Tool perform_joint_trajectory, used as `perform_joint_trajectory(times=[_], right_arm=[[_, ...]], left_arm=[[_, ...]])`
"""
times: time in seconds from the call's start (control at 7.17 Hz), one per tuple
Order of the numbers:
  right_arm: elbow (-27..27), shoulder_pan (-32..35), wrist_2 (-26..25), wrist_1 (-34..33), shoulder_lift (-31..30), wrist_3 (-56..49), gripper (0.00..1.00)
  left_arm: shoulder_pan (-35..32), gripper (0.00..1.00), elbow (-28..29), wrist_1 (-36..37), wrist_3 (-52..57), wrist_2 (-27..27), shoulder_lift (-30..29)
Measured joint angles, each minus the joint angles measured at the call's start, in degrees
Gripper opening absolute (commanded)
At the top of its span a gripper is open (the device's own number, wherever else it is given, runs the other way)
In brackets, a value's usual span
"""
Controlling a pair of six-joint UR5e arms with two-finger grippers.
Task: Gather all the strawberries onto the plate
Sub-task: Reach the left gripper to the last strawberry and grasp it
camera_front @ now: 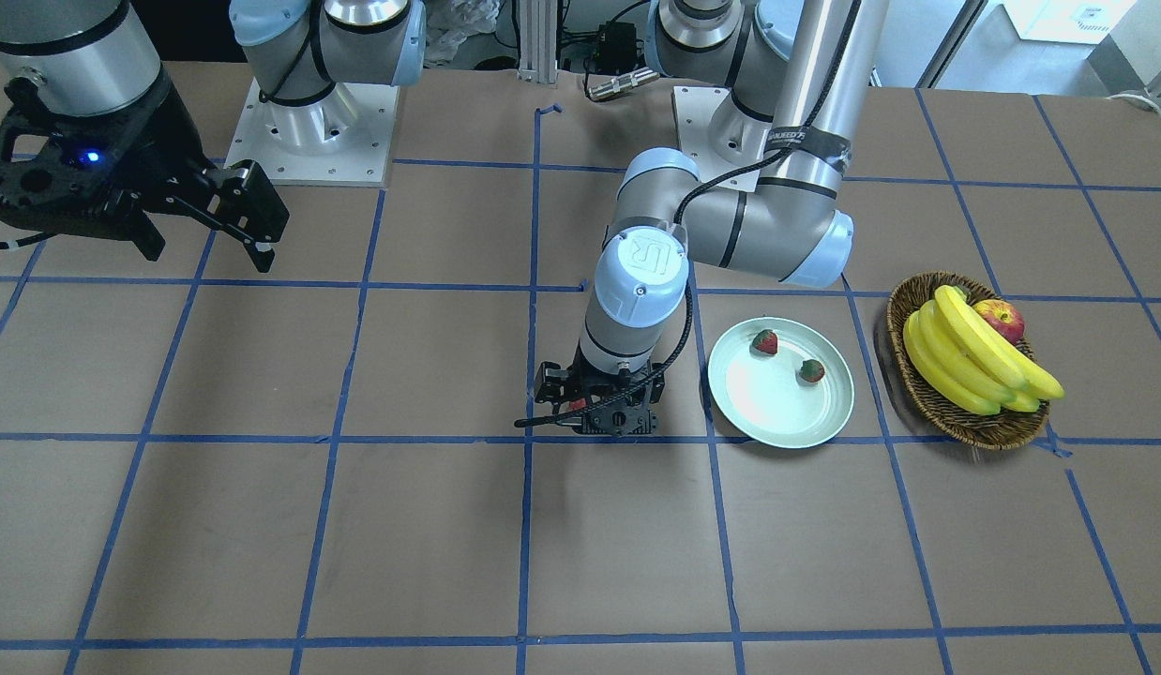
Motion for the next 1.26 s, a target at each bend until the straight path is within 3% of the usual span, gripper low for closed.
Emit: perform_joint_trajectory(times=[0.14,0.42,0.7,0.98,1.26], right_arm=[[0.0,0.0,0.0,-0.02,0.0,0.0,1.0],[0.0,0.0,0.0,-0.05,0.0,0.0,1.0],[0.0,0.0,0.0,-0.1,0.0,0.0,1.0],[0.0,0.0,0.0,-0.15,0.01,0.0,1.0],[-0.03,0.0,0.0,-0.16,0.06,0.0,1.0]], left_arm=[[-0.76,0.76,0.3,0.04,-1.55,0.15,-1.47],[-1.69,0.33,0.39,-0.05,-3.48,0.33,-2.96],[-1.93,0.08,0.47,-0.15,-3.36,0.43,-3.0],[-1.82,0.1,0.37,-0.79,-1.13,2.32,-1.58],[0.58,0.11,0.13,-7.02,4.3,6.38,1.54]])
